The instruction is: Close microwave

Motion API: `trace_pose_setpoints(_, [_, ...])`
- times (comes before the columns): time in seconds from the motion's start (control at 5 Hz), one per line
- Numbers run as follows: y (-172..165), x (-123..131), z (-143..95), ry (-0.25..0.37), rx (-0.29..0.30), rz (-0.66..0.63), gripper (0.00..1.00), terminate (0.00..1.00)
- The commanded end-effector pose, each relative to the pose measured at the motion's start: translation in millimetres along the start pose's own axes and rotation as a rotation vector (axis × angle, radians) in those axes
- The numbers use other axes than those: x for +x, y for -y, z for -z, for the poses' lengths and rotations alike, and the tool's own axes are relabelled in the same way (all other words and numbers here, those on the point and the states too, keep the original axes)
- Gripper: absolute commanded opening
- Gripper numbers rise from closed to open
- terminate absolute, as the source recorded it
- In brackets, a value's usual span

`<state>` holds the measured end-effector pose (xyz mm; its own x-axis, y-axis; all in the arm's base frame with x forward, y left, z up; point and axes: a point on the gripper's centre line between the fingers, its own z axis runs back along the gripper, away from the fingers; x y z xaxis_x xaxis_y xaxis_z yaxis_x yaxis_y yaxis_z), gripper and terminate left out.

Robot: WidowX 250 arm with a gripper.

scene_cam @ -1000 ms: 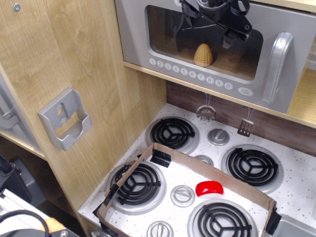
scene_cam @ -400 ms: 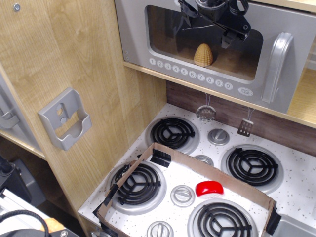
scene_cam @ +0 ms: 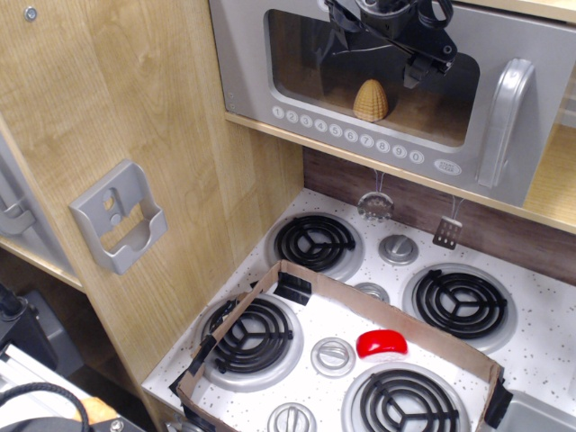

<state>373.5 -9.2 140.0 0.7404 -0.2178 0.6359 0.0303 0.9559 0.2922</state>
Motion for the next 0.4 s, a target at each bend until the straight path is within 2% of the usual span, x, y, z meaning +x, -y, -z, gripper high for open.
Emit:
trace_pose_setpoints(0.0, [-9.4, 27.0, -32.3, 0.071, 0.006, -0.017, 1.00, 0.00])
trace_pose_setpoints(0.2, [-9.4, 27.0, -32.3, 0.071, 0.006, -0.017, 1.00, 1.00])
